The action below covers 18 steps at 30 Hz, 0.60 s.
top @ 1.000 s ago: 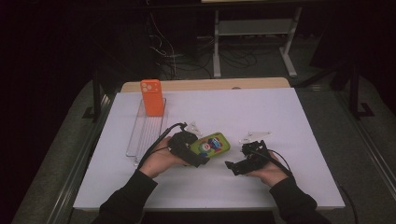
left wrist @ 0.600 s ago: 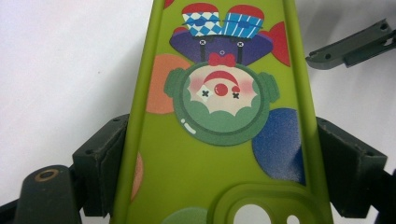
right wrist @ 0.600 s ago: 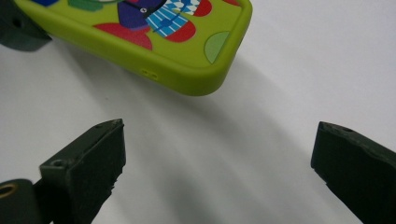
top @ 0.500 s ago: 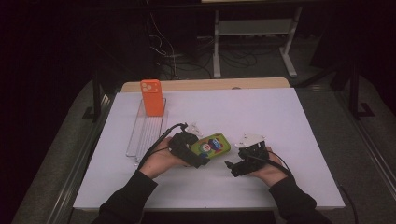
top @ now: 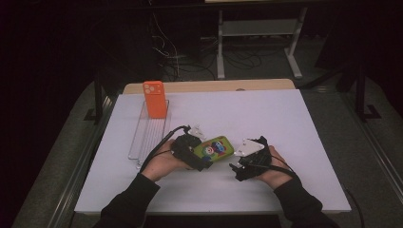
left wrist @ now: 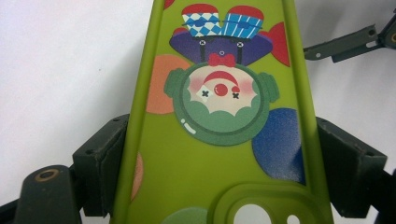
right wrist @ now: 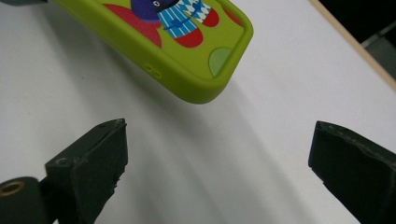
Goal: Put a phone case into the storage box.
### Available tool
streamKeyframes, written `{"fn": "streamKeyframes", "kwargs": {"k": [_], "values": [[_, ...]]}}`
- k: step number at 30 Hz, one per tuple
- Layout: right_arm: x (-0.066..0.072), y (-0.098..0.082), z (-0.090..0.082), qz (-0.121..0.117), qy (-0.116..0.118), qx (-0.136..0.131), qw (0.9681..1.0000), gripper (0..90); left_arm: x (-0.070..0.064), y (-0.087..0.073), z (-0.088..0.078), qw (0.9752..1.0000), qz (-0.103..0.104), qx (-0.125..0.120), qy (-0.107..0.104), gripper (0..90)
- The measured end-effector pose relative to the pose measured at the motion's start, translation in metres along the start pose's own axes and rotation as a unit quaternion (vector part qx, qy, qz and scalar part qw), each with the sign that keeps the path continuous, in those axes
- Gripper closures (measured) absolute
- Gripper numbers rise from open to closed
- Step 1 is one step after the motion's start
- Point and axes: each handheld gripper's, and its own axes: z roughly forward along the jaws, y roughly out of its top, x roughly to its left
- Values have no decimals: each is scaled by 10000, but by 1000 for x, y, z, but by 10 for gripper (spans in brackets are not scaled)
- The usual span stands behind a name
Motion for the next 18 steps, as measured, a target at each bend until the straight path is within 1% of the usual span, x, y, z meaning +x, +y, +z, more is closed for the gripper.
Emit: {"fn": "streamKeyframes", "kwargs": {"k": [1, 2, 3, 4, 5, 7, 9, 10, 11, 12, 13, 14, 15, 16, 17, 18], "values": [[0, 0, 0, -126, -75, 19, 9999, 38, -2, 0, 2, 9999, -120, -112, 11, 148], [2, 1, 0, -174, -94, -2, 9998, 37, -1, 0, 1, 10000, -66, -65, 10, 148], [4, 2, 0, -193, -125, -29, 9997, 38, 1, 0, -1, 10000, 71, 50, -3, 148], [4, 2, 0, -339, -203, -37, 9992, 38, 1, 0, 0, 10000, 55, 43, -15, 148], [5, 2, 0, -468, -268, -42, 9985, 38, -2, 0, 2, 9999, -112, -96, -13, 148], [8, 3, 0, -715, -415, -88, 9965, 39, -2, 0, 2, 9999, -101, -91, -14, 148], [11, 4, 0, -963, -580, -87, 9936, 40, -2, 0, 2, 9998, -135, -107, -20, 148], [13, 5, -1, -1022, -631, -106, 9927, 40, -2, 0, 2, 9998, -135, -110, -8, 148], [14, 5, -1, -1141, -696, -94, 9910, 40, -2, 0, 2, 9999, -115, -93, 0, 148], [16, 6, -1, -1204, -774, -135, 9896, 41, -2, 0, 3, 9998, -170, -130, 1, 148], [16, 6, -1, -1411, -834, -89, 9864, 41, -2, 0, 3, 9998, -160, -112, 0, 148], [17, 6, -1, -1503, -872, -85, 9848, 41, -1, 0, 2, 9999, -106, -65, 4, 148], [18, 7, -1, -1648, -917, -92, 9820, 42, -1, 0, 2, 9999, -120, -52, -8, 148], [19, 7, -1, -1785, -997, -93, 9788, 42, -1, 0, 3, 9998, -173, -50, -19, 148], [20, 8, -1, -1912, -1088, -101, 9755, 43, -1, -1, 2, 9998, -183, -38, -10, 148], [22, 8, -1, -1917, -1149, -156, 9746, 44, -1, -1, 3, 9998, -180, -54, -1, 148]]}}
